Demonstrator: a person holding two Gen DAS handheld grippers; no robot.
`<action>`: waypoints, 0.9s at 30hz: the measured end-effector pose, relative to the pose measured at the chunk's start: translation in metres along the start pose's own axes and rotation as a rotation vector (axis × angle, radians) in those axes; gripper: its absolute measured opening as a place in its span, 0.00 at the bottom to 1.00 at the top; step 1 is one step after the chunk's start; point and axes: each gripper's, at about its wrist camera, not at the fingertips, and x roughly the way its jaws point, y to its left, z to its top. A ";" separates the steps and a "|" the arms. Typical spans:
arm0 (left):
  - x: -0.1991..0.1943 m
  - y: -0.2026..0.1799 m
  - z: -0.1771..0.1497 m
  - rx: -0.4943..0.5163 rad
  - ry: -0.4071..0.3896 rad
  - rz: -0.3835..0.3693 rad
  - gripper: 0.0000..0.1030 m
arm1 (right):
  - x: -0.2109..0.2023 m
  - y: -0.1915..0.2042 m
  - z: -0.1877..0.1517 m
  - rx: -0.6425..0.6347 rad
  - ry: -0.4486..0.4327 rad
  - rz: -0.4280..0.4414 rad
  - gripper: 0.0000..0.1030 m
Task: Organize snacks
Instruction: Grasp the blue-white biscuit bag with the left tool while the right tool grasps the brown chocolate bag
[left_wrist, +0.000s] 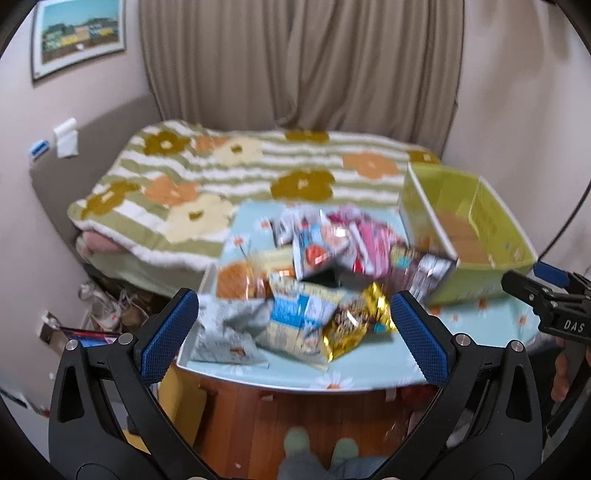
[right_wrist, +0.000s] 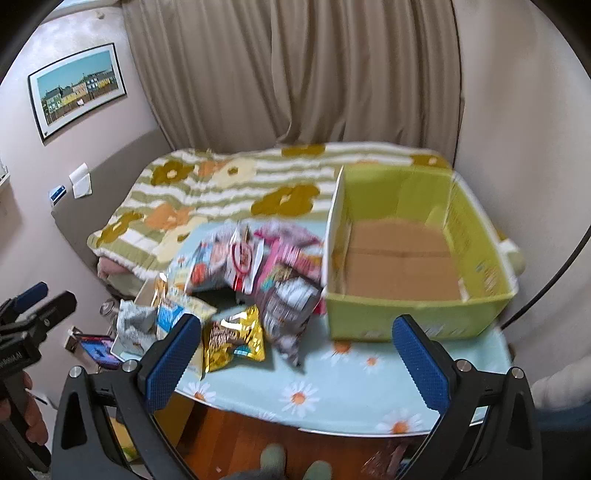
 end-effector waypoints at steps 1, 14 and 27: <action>0.010 0.001 -0.004 0.012 0.018 -0.007 1.00 | 0.008 0.001 -0.003 0.008 0.017 0.006 0.99; 0.141 0.002 -0.038 0.144 0.215 -0.171 0.99 | 0.096 0.000 -0.025 0.164 0.105 -0.052 0.99; 0.204 -0.001 -0.053 0.243 0.301 -0.214 0.91 | 0.140 -0.001 -0.026 0.270 0.113 -0.106 0.99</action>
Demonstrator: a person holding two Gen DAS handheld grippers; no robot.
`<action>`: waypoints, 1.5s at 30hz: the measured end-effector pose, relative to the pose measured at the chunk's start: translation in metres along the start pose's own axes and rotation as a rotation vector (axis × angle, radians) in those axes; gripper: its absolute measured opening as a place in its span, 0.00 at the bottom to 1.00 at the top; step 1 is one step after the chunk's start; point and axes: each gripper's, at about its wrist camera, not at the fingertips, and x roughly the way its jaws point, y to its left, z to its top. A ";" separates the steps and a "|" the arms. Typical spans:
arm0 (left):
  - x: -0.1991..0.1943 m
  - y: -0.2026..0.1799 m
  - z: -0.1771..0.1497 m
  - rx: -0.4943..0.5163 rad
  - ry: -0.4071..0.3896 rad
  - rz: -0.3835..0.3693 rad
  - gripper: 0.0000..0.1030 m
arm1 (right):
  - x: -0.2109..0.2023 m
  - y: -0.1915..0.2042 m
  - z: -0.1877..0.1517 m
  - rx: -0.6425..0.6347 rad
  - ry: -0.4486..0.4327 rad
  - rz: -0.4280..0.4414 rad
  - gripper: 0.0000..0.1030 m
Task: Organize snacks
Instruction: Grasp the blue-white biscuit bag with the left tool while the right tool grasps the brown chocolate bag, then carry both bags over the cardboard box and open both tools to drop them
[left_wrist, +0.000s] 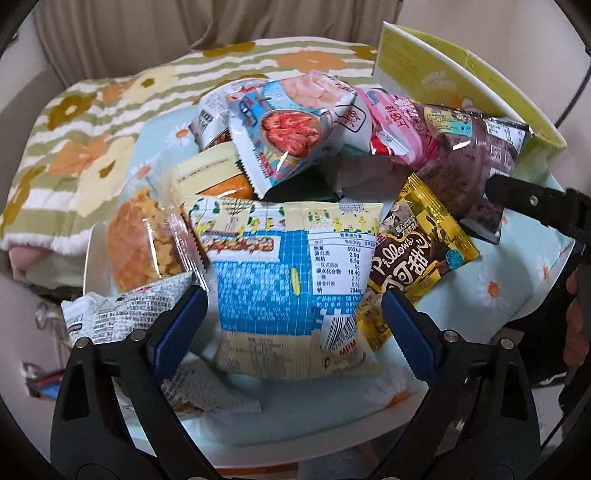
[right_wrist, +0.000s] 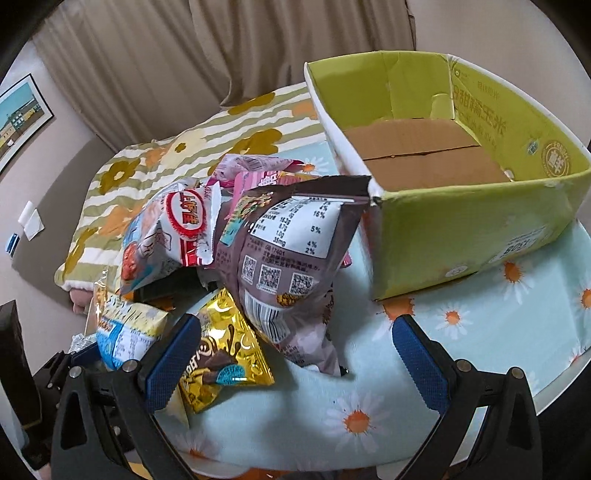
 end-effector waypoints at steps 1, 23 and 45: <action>0.001 -0.001 0.001 0.008 0.000 0.002 0.90 | 0.002 0.002 0.001 0.000 -0.005 -0.003 0.99; -0.004 -0.012 0.005 0.098 -0.007 0.006 0.55 | 0.028 0.010 0.016 0.003 -0.021 -0.033 0.92; -0.053 -0.006 0.011 0.054 -0.091 -0.057 0.54 | -0.021 0.032 0.022 -0.106 -0.106 -0.049 0.52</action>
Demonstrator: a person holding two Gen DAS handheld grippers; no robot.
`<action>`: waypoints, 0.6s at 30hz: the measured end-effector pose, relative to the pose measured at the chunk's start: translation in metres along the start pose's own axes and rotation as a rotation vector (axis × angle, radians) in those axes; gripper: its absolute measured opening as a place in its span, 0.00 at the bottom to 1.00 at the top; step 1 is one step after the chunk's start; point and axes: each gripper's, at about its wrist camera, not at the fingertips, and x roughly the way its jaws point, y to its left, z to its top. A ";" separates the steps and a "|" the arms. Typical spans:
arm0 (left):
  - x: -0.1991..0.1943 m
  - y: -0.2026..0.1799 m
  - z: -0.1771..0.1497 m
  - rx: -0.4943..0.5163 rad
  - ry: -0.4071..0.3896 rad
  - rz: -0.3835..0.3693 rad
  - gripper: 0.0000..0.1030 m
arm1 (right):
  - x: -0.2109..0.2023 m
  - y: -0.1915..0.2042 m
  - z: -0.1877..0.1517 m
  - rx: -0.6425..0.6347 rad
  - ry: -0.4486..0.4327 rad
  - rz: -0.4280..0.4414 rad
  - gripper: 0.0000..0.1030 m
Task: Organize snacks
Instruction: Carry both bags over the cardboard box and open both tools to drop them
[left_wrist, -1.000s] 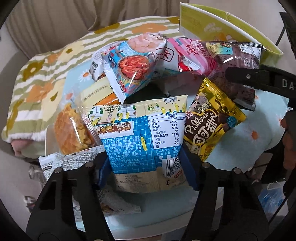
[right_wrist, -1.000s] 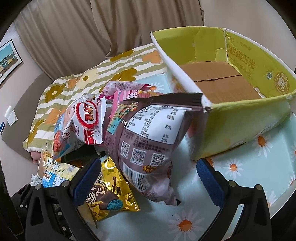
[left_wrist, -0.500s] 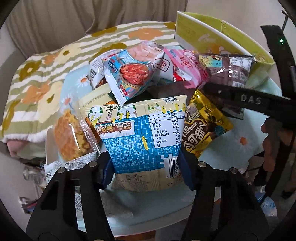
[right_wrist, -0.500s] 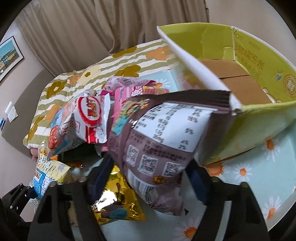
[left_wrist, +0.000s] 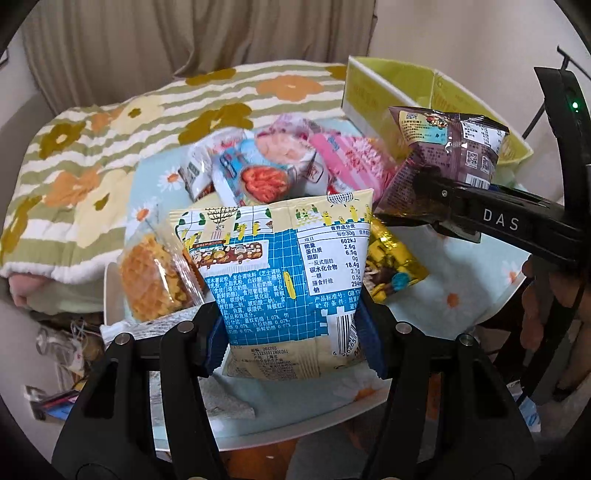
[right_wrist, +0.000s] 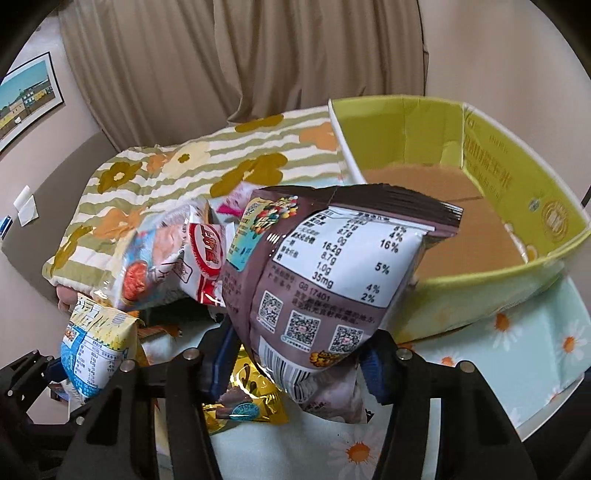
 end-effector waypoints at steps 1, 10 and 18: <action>-0.006 0.000 0.002 0.002 -0.013 -0.002 0.54 | -0.004 0.001 0.001 -0.001 -0.006 0.002 0.52; -0.044 -0.003 0.044 0.001 -0.139 -0.021 0.54 | -0.059 -0.001 0.031 -0.001 -0.112 0.021 0.51; -0.066 -0.024 0.111 0.015 -0.240 -0.031 0.54 | -0.088 -0.036 0.071 -0.003 -0.133 0.028 0.52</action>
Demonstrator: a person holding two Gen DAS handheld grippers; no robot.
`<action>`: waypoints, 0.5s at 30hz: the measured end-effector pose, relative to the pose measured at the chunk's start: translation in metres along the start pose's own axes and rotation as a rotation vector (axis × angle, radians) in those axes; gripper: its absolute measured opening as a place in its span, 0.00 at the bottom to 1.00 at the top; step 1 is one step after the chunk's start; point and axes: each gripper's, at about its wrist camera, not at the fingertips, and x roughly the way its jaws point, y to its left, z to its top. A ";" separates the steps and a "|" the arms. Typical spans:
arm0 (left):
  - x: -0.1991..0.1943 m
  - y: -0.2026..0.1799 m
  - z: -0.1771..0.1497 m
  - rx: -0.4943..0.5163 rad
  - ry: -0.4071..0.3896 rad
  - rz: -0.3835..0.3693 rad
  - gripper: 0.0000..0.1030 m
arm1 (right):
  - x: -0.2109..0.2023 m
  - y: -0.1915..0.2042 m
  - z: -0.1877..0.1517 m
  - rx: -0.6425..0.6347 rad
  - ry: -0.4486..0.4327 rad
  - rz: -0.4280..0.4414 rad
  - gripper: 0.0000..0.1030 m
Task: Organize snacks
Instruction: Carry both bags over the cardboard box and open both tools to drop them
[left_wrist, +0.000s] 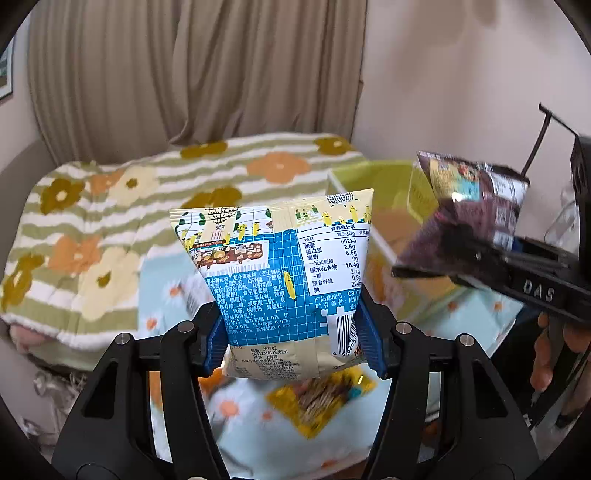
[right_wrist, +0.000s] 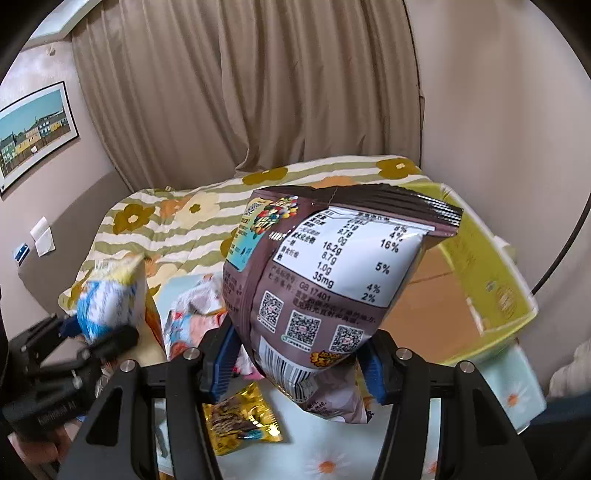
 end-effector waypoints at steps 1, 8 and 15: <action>0.001 -0.006 0.009 0.003 -0.013 0.002 0.54 | -0.002 -0.009 0.005 -0.003 -0.004 -0.002 0.52; 0.024 -0.063 0.059 -0.028 -0.044 -0.015 0.54 | -0.005 -0.067 0.031 -0.043 0.012 0.006 0.52; 0.077 -0.136 0.093 -0.073 -0.001 -0.048 0.54 | 0.008 -0.133 0.045 -0.069 0.076 0.021 0.52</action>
